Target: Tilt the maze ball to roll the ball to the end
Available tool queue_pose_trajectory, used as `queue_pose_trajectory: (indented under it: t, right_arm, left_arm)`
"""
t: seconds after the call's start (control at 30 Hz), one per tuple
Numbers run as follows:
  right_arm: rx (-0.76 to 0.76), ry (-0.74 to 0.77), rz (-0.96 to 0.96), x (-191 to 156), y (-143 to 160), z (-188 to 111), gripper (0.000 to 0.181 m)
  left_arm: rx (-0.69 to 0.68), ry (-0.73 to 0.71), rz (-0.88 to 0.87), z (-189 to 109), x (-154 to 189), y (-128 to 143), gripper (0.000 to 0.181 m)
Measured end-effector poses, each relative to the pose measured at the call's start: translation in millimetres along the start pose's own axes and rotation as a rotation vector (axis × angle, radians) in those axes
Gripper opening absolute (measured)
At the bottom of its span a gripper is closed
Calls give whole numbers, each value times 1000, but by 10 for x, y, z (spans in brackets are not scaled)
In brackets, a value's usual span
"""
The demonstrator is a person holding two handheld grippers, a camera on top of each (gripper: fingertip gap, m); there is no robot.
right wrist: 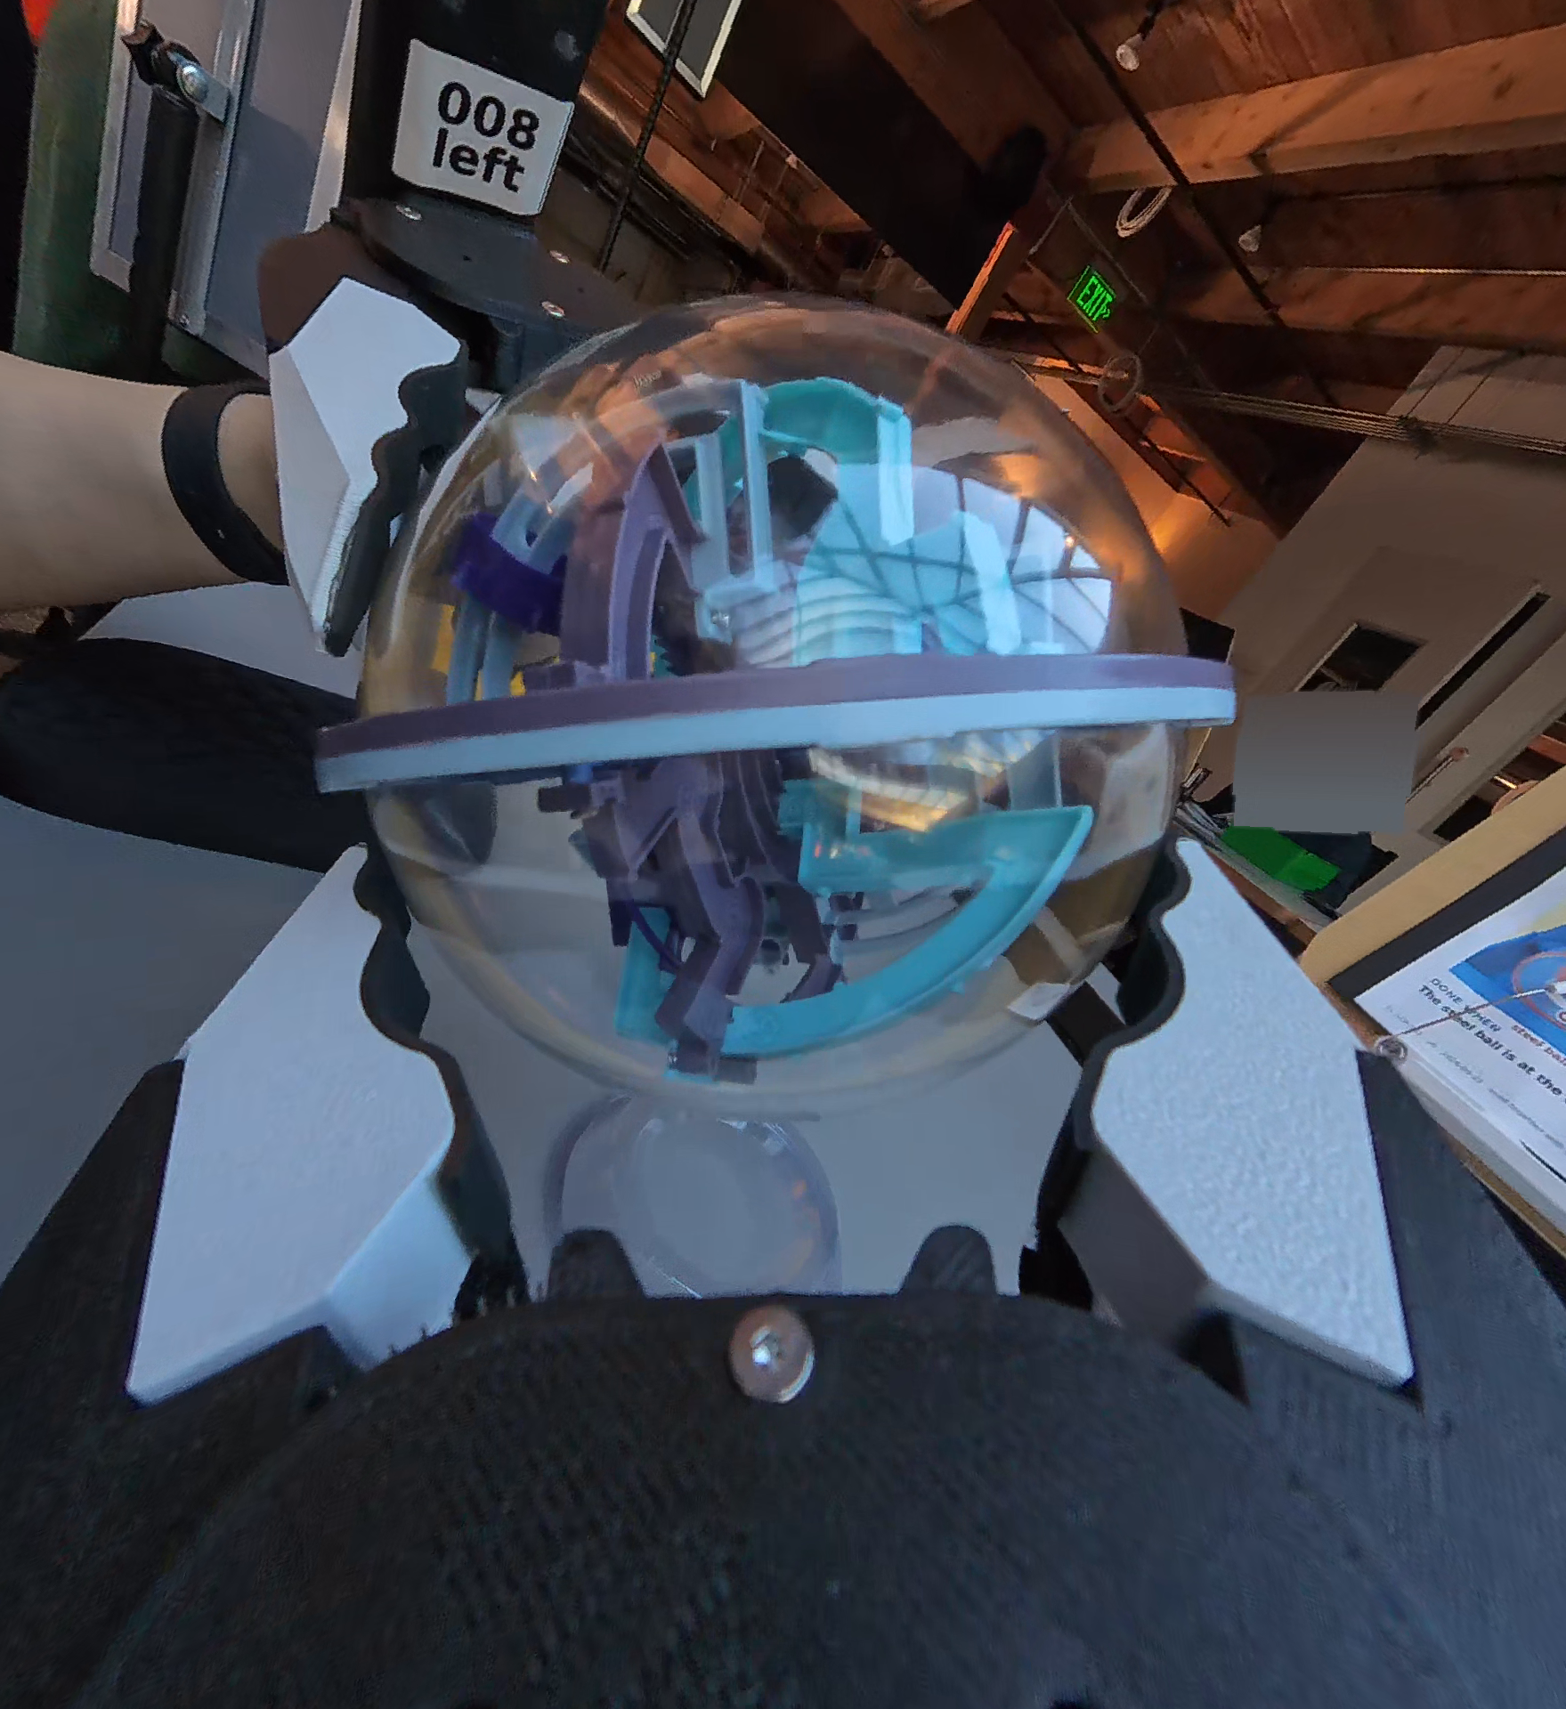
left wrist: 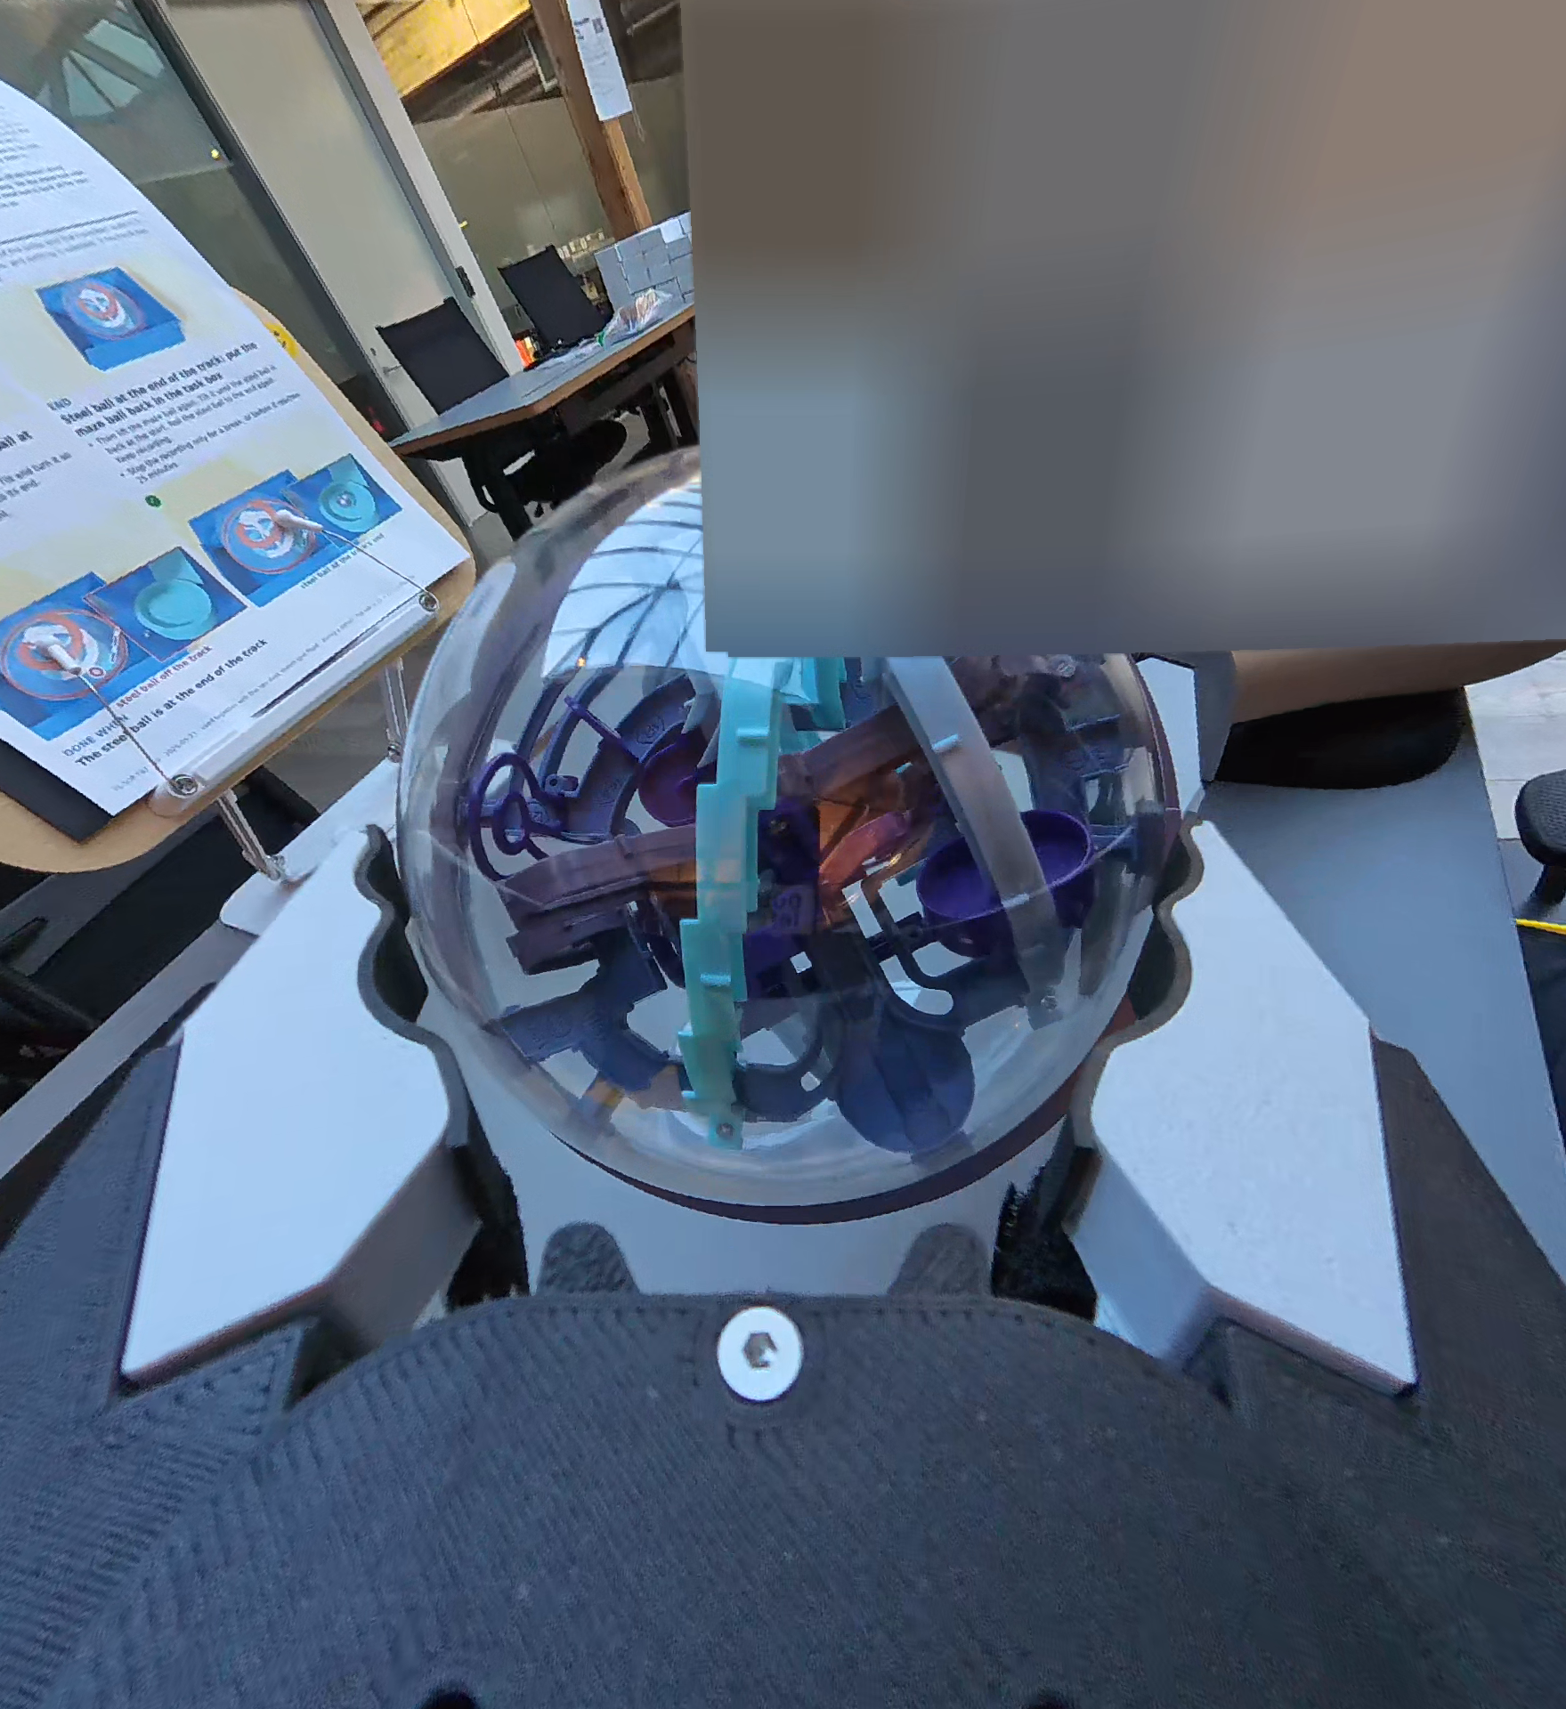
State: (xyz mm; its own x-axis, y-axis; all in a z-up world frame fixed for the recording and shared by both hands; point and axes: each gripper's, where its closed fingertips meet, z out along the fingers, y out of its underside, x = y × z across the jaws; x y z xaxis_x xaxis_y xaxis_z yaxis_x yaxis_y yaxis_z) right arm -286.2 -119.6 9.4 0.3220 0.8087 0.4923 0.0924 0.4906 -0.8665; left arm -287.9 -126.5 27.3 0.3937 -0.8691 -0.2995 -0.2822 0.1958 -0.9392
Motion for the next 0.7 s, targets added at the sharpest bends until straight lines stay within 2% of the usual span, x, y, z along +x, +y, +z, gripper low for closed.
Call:
queue_pose_trajectory:
  t: [0.23,0.7]
  right_arm:
    - [-53,-23,-38,40,193,44,153]
    - [-119,-31,-50,343,761,219,154]
  left_arm:
    - [-20,-14,-5,68,-81,191,155]
    - [26,-2,-36,363,-500,620,155]
